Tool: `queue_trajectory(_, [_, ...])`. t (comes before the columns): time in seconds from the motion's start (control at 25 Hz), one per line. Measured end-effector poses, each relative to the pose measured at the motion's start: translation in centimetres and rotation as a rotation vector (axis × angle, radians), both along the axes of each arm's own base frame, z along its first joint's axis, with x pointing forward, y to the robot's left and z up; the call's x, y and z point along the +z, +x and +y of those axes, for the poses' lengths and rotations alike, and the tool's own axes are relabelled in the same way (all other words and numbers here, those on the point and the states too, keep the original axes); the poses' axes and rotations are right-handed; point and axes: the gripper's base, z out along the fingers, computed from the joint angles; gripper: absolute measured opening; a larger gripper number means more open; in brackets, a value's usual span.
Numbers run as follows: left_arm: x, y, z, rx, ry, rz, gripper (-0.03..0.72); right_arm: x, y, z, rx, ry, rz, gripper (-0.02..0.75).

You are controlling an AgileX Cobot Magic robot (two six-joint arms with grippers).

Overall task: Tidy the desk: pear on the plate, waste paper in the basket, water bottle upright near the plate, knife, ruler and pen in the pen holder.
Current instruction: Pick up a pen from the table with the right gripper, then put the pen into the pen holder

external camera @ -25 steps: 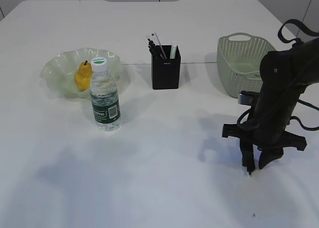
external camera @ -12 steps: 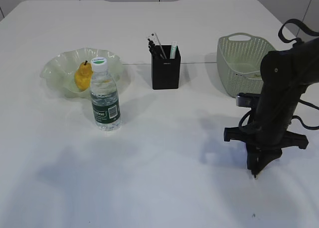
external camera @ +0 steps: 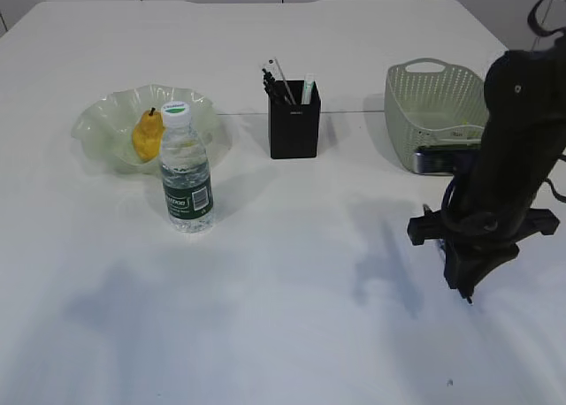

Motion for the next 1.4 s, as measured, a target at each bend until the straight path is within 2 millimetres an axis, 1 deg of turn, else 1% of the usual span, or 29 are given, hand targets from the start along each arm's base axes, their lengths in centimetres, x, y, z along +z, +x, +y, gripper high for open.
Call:
queue_trajectory(0.16, [0.0, 0.0, 0.0, 0.0, 0.0, 0.0, 0.457, 2.8, -0.6, 0.3, 0.054, 0.062, -0.055, 0.108])
queue_trajectory(0.32, [0.0, 0.0, 0.0, 0.0, 0.0, 0.0, 0.457, 5.7, -1.7, 0.3, 0.11, 0.089, -0.104, 0.108])
queue_trajectory(0.52, [0.0, 0.0, 0.0, 0.0, 0.0, -0.002, 0.457, 8.7, -3.7, 0.2, 0.216, 0.123, -0.109, 0.108])
queue_trajectory(0.68, [0.0, 0.0, 0.0, 0.0, 0.0, -0.002, 0.457, 11.5, -5.4, 0.9, 0.297, 0.244, -0.161, 0.108])
queue_trajectory(0.84, [0.0, 0.0, 0.0, -0.001, -0.004, -0.001, 0.457, 13.7, -6.7, 1.8, 0.348, 0.384, -0.214, 0.108])
queue_trajectory(1.0, [0.0, 0.0, 0.0, -0.002, -0.006, -0.001, 0.457, 15.4, -6.5, 2.2, 0.373, 0.428, -0.275, 0.108])
queue_trajectory(1.2, [0.0, 0.0, 0.0, -0.002, -0.007, -0.001, 0.457, 17.6, -5.9, 2.6, 0.448, 0.457, -0.369, 0.108])
queue_trajectory(1.28, [0.0, 0.0, 0.0, -0.002, -0.007, -0.001, 0.457, 18.2, -5.9, 2.8, 0.467, 0.475, -0.39, 0.108])
queue_trajectory(1.4, [0.0, 0.0, 0.0, -0.002, -0.007, -0.001, 0.457, 18.4, -5.9, 3.0, 0.488, 0.498, -0.402, 0.108])
